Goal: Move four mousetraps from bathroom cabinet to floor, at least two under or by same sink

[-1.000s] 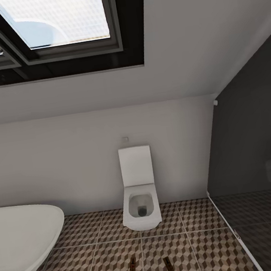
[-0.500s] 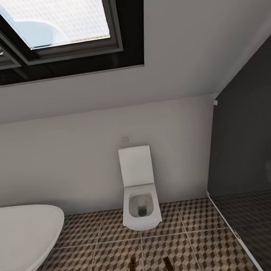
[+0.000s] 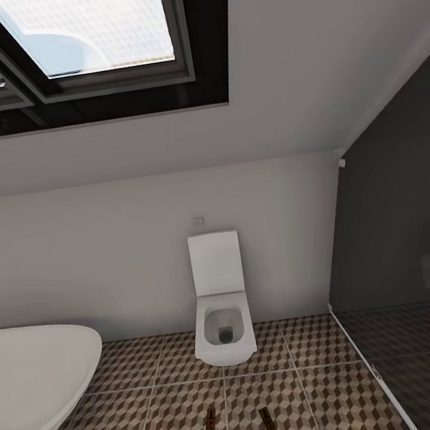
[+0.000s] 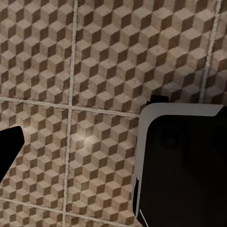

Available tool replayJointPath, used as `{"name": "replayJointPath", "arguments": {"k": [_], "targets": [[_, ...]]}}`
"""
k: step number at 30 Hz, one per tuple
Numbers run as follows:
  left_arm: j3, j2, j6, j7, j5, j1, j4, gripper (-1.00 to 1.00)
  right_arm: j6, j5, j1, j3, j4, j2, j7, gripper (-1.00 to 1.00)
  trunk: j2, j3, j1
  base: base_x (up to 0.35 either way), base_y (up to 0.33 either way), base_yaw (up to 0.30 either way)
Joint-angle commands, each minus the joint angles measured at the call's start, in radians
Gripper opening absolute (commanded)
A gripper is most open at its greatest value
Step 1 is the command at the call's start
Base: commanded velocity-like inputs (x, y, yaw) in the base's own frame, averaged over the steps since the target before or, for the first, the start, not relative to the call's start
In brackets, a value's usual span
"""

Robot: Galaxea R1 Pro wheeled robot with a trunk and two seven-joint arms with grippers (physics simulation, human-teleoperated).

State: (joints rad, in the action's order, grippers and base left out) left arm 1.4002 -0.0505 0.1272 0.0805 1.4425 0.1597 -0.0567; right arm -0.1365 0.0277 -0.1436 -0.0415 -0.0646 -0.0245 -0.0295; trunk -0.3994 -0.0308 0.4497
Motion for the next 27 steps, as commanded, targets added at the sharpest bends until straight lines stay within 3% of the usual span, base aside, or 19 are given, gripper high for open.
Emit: {"name": "replayJointPath", "arguments": {"k": [1,27], "targets": [[0.007,0.0,0.001,0.004,0.004,0.0,0.0,1.0,-0.003,0.003,0.0,-0.004,0.001,0.0,-0.003,1.0,-0.001,0.0,0.0,0.0,0.0,0.0],[0.008,0.0,0.001,0.004,0.004,0.0,0.0,1.0,-0.003,0.003,0.0,-0.004,0.001,0.0,-0.003,1.0,-0.001,0.0,0.0,0.0,0.0,0.0]]}}
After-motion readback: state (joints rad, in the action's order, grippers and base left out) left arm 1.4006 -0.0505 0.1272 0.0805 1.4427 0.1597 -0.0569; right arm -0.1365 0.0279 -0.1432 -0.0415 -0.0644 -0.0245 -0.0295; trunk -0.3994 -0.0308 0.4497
